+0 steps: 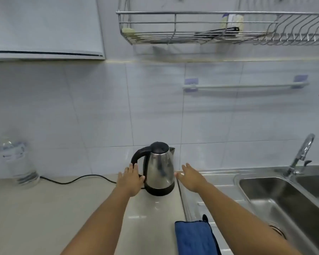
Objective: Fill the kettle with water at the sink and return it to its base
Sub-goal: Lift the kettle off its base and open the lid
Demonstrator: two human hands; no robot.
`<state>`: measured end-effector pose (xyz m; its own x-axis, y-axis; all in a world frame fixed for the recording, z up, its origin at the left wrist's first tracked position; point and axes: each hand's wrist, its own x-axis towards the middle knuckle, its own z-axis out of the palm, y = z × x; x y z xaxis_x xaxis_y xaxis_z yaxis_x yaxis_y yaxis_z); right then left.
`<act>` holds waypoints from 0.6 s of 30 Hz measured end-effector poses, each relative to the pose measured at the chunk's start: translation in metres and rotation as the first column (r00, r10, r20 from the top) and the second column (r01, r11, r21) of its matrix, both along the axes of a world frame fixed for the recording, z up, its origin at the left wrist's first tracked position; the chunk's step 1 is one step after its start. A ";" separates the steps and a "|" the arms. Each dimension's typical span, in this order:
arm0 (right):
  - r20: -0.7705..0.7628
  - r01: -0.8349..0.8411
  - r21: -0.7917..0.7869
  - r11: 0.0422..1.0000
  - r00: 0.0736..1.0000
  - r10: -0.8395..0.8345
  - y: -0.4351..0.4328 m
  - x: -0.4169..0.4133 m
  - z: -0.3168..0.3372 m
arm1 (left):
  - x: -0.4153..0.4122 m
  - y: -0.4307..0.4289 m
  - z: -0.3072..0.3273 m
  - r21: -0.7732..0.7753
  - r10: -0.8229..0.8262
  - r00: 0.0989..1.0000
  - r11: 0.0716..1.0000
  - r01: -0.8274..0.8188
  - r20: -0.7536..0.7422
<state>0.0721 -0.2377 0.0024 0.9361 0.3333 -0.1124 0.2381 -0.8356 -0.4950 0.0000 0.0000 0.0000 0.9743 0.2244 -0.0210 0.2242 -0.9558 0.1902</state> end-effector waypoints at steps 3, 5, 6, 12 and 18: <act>-0.054 0.053 0.084 0.995 0.997 -0.049 0.010 0.012 -0.011 | 0.008 0.013 -0.012 -0.088 0.068 0.998 0.994 -0.067 0.003; -0.085 0.080 0.146 0.986 0.994 -0.068 0.018 0.020 -0.015 | 0.015 0.023 -0.018 -0.135 0.091 0.996 0.987 -0.087 0.023; -0.094 0.097 0.173 0.980 0.992 -0.081 0.022 0.024 -0.017 | 0.019 0.026 -0.020 -0.156 0.099 0.995 0.983 -0.093 0.028; -0.124 0.149 0.352 0.924 0.986 -0.112 0.042 0.053 -0.025 | 0.054 0.042 -0.031 -0.281 0.106 0.983 0.958 -0.060 0.153; -0.242 0.191 0.487 0.852 0.967 -0.078 0.050 0.082 -0.045 | 0.086 0.043 -0.048 -0.460 0.111 0.940 0.887 0.053 0.322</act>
<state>0.1542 -0.1880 -0.0421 0.9501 0.2687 -0.1586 -0.0125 -0.4752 -0.8798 0.0858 0.0425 -0.0481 0.9349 0.2977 0.1931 0.0966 -0.7371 0.6689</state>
